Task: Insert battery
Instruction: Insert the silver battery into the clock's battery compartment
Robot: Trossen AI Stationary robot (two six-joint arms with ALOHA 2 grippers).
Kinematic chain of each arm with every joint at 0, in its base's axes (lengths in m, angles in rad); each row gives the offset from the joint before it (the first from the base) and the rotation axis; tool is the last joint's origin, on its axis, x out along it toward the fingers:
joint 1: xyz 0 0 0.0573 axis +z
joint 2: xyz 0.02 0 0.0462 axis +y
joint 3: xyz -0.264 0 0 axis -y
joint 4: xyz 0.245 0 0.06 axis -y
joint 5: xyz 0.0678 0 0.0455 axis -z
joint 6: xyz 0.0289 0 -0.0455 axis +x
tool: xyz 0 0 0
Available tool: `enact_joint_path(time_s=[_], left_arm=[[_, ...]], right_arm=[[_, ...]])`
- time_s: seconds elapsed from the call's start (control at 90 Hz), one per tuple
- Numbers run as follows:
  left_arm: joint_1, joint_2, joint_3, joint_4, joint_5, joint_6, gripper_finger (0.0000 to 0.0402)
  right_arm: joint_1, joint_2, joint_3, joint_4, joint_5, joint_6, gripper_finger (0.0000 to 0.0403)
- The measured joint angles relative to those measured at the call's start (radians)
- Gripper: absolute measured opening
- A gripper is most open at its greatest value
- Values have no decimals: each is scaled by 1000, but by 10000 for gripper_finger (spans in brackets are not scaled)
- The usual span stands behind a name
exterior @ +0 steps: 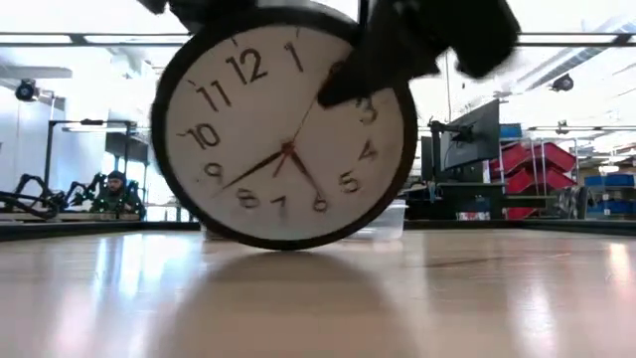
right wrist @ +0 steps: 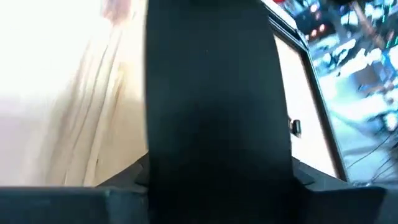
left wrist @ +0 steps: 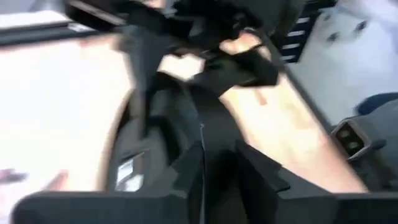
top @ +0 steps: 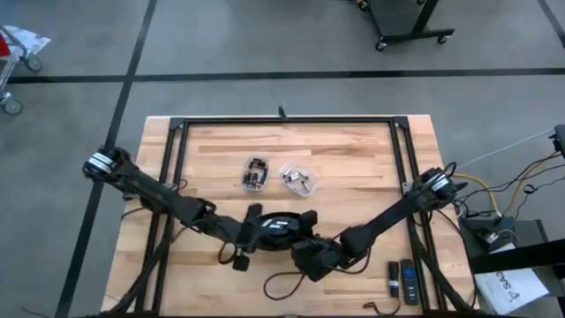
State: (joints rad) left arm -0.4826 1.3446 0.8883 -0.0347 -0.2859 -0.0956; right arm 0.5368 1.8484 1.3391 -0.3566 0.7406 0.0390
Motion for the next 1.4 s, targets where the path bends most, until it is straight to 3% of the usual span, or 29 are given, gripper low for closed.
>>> enact_joint_path(time_s=[0.256,0.422,0.556,0.778,1.022,1.222,1.4], left_arm=[[-28,-181,-2,-142,-146,40,161],[-29,-204,-49,-138,-149,37,167],[-29,-177,-108,-77,-151,41,159],[-23,-51,-244,322,-199,173,151],[-2,209,-238,607,-366,458,198],[37,416,-112,638,-374,471,262],[59,533,-6,582,-283,397,304]], right_arm=[[-17,-194,28,-301,-77,332,137],[-63,-333,25,-573,-192,529,145],[-132,-439,1,-701,-344,563,136],[-310,-578,-64,-699,-722,483,139],[-509,-604,-164,-669,-1021,349,136],[-619,-572,-320,-491,-1289,270,136],[-649,-563,-472,-269,-1435,276,136]])
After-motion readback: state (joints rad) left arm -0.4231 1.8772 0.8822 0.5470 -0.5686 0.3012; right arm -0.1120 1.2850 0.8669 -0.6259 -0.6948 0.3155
